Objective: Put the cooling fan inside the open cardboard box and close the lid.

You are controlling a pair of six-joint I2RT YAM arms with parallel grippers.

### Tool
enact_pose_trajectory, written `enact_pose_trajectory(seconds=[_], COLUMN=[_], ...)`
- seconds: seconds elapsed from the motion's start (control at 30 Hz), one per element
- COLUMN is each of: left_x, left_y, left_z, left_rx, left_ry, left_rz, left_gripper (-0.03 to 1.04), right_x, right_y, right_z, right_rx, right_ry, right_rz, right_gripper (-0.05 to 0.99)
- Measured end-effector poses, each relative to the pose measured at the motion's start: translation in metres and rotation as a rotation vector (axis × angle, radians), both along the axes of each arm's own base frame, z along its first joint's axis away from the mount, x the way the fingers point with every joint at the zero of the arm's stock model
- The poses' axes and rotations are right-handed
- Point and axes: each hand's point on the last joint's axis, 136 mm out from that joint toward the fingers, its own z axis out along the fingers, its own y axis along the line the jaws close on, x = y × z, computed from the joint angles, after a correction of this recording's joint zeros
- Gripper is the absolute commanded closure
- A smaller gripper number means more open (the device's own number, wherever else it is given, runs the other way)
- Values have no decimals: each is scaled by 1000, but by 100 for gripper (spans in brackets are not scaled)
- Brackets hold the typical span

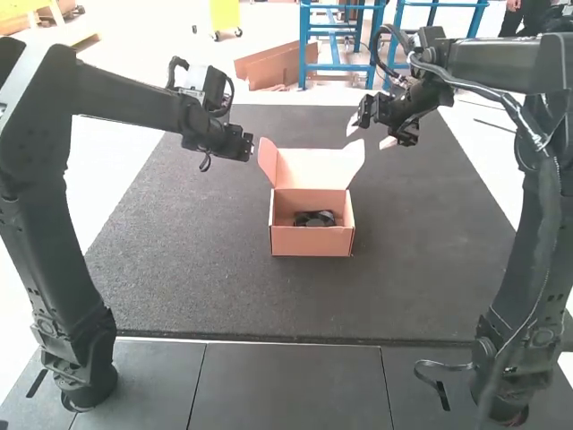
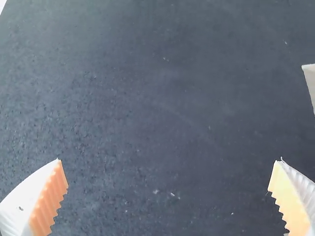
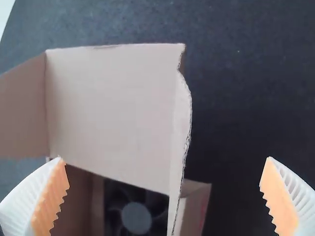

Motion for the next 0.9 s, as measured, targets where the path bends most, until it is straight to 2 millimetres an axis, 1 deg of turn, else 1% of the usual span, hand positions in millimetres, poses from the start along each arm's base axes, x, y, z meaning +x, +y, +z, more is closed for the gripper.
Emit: enact_pose_trajectory(seconds=[0.13,0.2,0.33,0.43,0.53,0.63,0.73,0.8,0.9], left_x=[1,3,7,7,4,2,1,1,1], left_y=[-9,-11,-19,-33,-46,-55,-57,-57,-57], left_z=[-6,-5,4,11,13,13,13,13,13], left_rx=[-1,-4,-14,-21,-28,-33,-34,-34,-34], left_ry=[10,4,-25,-43,-48,-47,-48,-49,-48], left_rz=[-14,-15,-28,-54,-85,-106,-109,-109,-109], left_gripper=[4,4,4,4,4,4,4,4,4], right_x=[-3,-5,-8,-8,-8,-7,-6,-5,-3], right_y=[2,2,4,4,4,4,5,5,6], right_z=[-1,-2,-3,-2,-4,-11,-22,-27,-30], right_rx=[9,13,20,22,21,18,13,10,11], right_ry=[14,24,36,37,41,57,79,90,88], right_rz=[8,12,19,21,21,20,21,22,21], right_gripper=[5,5,8,13,14,21,24,33,40])
